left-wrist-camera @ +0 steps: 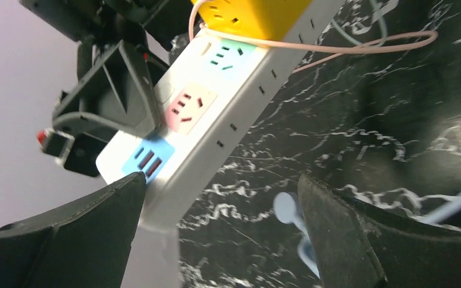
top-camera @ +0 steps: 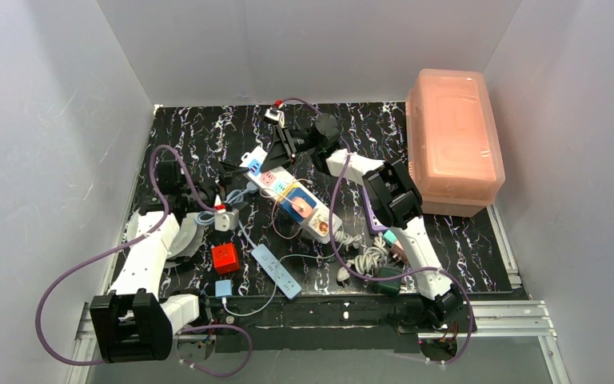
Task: Pull the plug off the socket
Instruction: Place the plug at the center of the board, then remove the plug from the socket.
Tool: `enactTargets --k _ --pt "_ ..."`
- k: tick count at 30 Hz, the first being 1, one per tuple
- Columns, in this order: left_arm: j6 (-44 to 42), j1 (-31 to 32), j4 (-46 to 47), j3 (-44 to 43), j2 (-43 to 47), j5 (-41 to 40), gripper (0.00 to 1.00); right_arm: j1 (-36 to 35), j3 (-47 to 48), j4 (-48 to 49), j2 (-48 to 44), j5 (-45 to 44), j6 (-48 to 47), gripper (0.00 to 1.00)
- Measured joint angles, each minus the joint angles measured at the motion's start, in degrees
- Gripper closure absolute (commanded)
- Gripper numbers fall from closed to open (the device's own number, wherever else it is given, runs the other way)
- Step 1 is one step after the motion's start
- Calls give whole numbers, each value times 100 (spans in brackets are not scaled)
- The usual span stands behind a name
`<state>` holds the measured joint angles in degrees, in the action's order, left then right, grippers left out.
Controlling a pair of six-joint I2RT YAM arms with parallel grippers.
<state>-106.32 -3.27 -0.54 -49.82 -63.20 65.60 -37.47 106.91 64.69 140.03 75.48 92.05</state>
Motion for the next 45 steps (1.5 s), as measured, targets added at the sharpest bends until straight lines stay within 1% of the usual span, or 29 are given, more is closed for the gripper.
enactTargets --k 1,3,6,11,15,17,20,25,28,32,37,41,42,44,45 --pt "-37 83 529 251 20 0 2 9 66 70 66 2 149 99" --pt "-116 267 1250 522 -22 -33 2 26 105 177 133 7 382 99" --pt "-479 503 1733 616 -103 -46 2 15 129 302 146 57 662 99" --pt "-973 695 2302 691 -138 -20 2 -76 184 411 146 81 879 99" --pt "-1132 892 2245 723 -173 11 2 -168 275 490 149 79 1073 99" --pt "-1202 946 2173 721 -173 94 4 -201 415 575 181 87 1255 99" --pt "-1246 988 1985 691 -146 177 12 -216 616 682 278 59 1480 99" --pt "-1266 1137 1517 693 -146 173 31 -238 667 649 308 -92 1617 99" --pt "-1296 1172 1484 693 -146 184 37 -247 667 555 308 -144 1593 99" --pt "-1322 1187 1488 693 -142 170 38 -286 656 551 337 -142 1593 99" --pt "-1318 1202 1521 691 -142 -2 33 -302 313 844 339 -225 1799 99" --pt "-1311 1191 1521 632 -219 -122 37 -337 -37 1213 339 -308 1930 99" --pt "-1311 1172 1526 601 -264 -142 39 -345 -59 1276 339 -328 1954 99" --pt "-1327 1161 1506 540 -315 -114 48 -352 -68 1377 339 -376 2006 99" --pt "-1327 1161 1502 525 -319 -109 55 -343 -76 1386 339 -413 2028 99"
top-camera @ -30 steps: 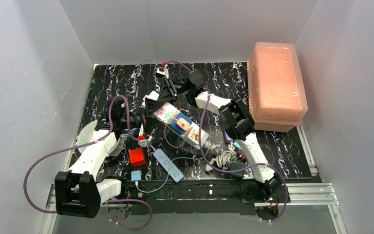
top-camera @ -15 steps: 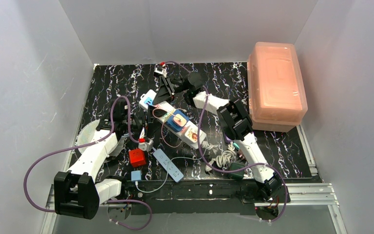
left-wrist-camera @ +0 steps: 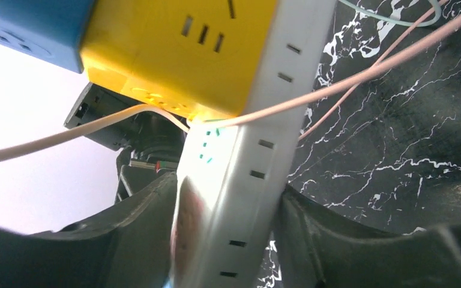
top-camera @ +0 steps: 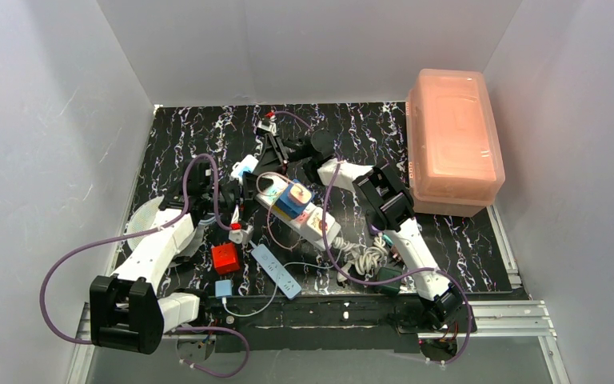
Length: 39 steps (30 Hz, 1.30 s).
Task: Pull the plug off the socket
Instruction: Remove the plug from the socket.
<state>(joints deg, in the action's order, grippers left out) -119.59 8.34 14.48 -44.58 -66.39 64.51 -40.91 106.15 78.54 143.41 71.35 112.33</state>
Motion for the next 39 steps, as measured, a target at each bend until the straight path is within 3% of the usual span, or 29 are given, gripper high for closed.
enactTargets --k 4,6,7,9,11,13,17,21,26,29,32,35,39 --pt "-103 2 -7 -11 -26 70 87 20 -2 -72 0 -131 122 99" --pt "-105 13 136 -15 -2 85 100 17 4 -286 17 -175 319 91" --pt "-101 17 199 -20 20 92 100 11 13 -365 24 -214 446 86" --pt "-103 -4 275 -22 33 101 100 -7 68 -472 35 -304 516 59" --pt "-103 -11 286 -13 48 96 100 -4 68 -468 37 -299 490 39" --pt "-103 -4 282 -9 48 55 100 -13 68 -557 33 -323 540 30" --pt "-103 48 208 74 44 -208 100 -11 42 -1080 20 -326 455 23" --pt "-103 68 214 181 46 -289 100 83 -140 -2033 -203 -295 -229 20" --pt "-79 76 197 234 50 -385 100 745 55 -4815 -876 -452 -2422 17" --pt "-76 72 127 380 50 -542 100 1318 973 -6889 -1139 -981 -3912 16" --pt "-57 63 59 459 48 -669 100 1875 1615 -8352 -1534 -1744 -5088 15" --pt "-50 63 96 479 50 -719 100 2269 1665 -9267 -2159 -2570 -5882 15" --pt "-39 63 208 481 50 -763 100 2509 1202 -9742 -3106 -3390 -6583 14"
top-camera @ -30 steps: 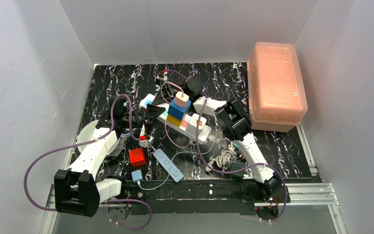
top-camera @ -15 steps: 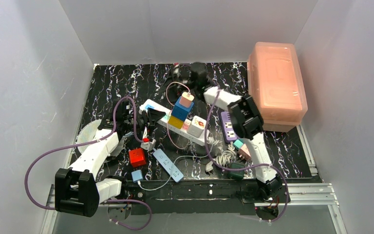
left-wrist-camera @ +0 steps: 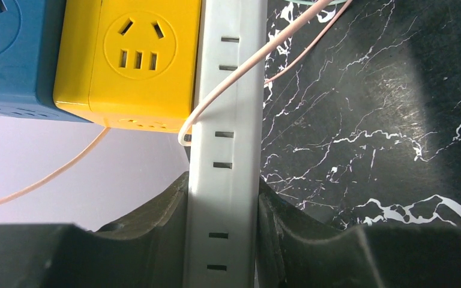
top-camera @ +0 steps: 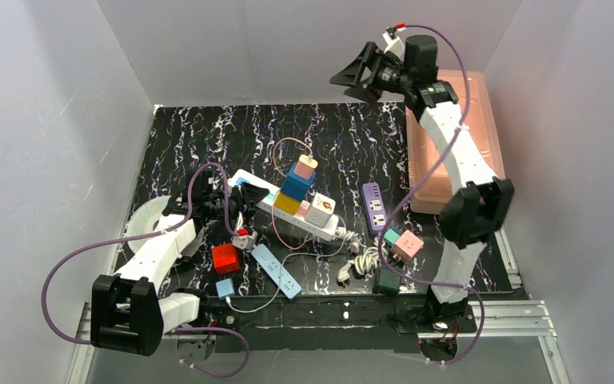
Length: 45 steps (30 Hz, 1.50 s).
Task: Pull the plug off the socket
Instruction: Remove the plug from the socket.
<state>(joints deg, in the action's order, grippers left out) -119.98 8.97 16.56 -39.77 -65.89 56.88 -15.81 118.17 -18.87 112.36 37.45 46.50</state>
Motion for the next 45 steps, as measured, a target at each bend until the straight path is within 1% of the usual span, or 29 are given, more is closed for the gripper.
enactTargets --k 2,4,7,11,13,14,16,19,20,21,22,23,27,29,30,32,35,38,45 --pt "2 0 68 2 0 -15 100 42 -542 -22 -575 -166 -284 13" --pt "2 0 142 2 0 -37 100 44 -1353 166 -1239 -153 -579 13" --pt "2 0 278 15 0 -61 100 31 -2872 686 -2291 197 -914 13" --pt "2 -2 466 92 0 -109 100 -48 -4824 1624 -3410 745 -1121 12" --pt "0 -2 533 94 0 -140 100 -144 -5534 1794 -3869 925 -1290 12" --pt "2 -2 590 94 0 -153 100 -216 -5608 1801 -3926 949 -1329 12" --pt "2 -2 693 94 0 -160 100 -540 -5746 1766 -4122 949 -1703 11" --pt "2 -2 815 94 0 -166 100 -1141 -5748 1709 -4260 925 -2312 11" --pt "2 -2 861 94 0 -166 100 -1451 -5770 1731 -4266 942 -2627 11" --pt "0 -7 876 94 0 -166 100 -1563 -5853 1768 -4253 931 -2839 11" --pt "0 -7 885 94 0 -166 100 -1602 -5906 1838 -4205 922 -2942 10" --pt "0 -7 890 94 0 -168 100 -1655 -5910 2057 -3969 914 -3097 10" --pt "0 -9 901 94 0 -170 100 -1731 -5748 2201 -3209 828 -3370 9" --pt "0 -7 920 94 0 -188 100 -1921 -5775 2507 -3053 463 -3576 9" --pt "0 -9 951 94 0 -208 100 -2057 -5877 2968 -3053 275 -3654 9" --pt "0 -9 1027 94 0 -227 100 -2186 -5995 3381 -3049 35 -3731 9" --pt "0 -9 1095 94 0 -262 100 -2197 -6201 3598 -3147 -227 -3805 9" --pt "-22 -7 1154 94 0 -267 100 -2190 -6780 3543 -3624 -498 -3969 8" --pt "-22 -2 1182 96 0 -249 100 -2186 -7171 3383 -4172 -715 -4293 8"
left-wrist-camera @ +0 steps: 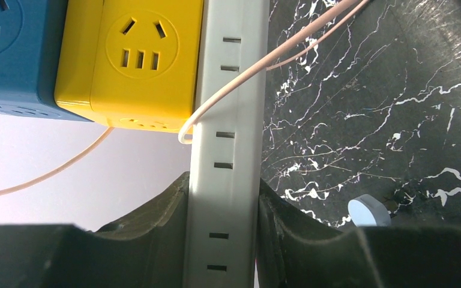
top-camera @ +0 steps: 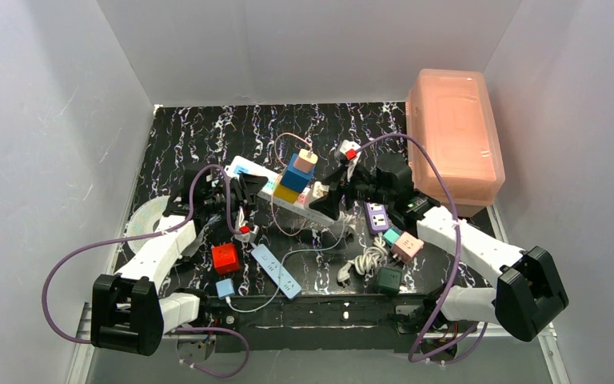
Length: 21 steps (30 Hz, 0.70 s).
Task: Pull the plug off the socket
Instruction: Remove the plug from the socket.
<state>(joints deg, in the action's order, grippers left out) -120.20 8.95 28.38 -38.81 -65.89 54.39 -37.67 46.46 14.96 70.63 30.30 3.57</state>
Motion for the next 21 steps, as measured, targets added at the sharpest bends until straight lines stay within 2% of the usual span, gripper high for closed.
enactTargets --k 6,15,21 --pt "0 0 -70 0 0 -33 100 0 42 -28 103 -7 -157 8" --pt "11 -13 -131 -2 0 -2 100 0 870 275 1082 356 -79 7" --pt "13 -20 -179 -4 0 0 100 -35 984 654 1410 651 4 7"
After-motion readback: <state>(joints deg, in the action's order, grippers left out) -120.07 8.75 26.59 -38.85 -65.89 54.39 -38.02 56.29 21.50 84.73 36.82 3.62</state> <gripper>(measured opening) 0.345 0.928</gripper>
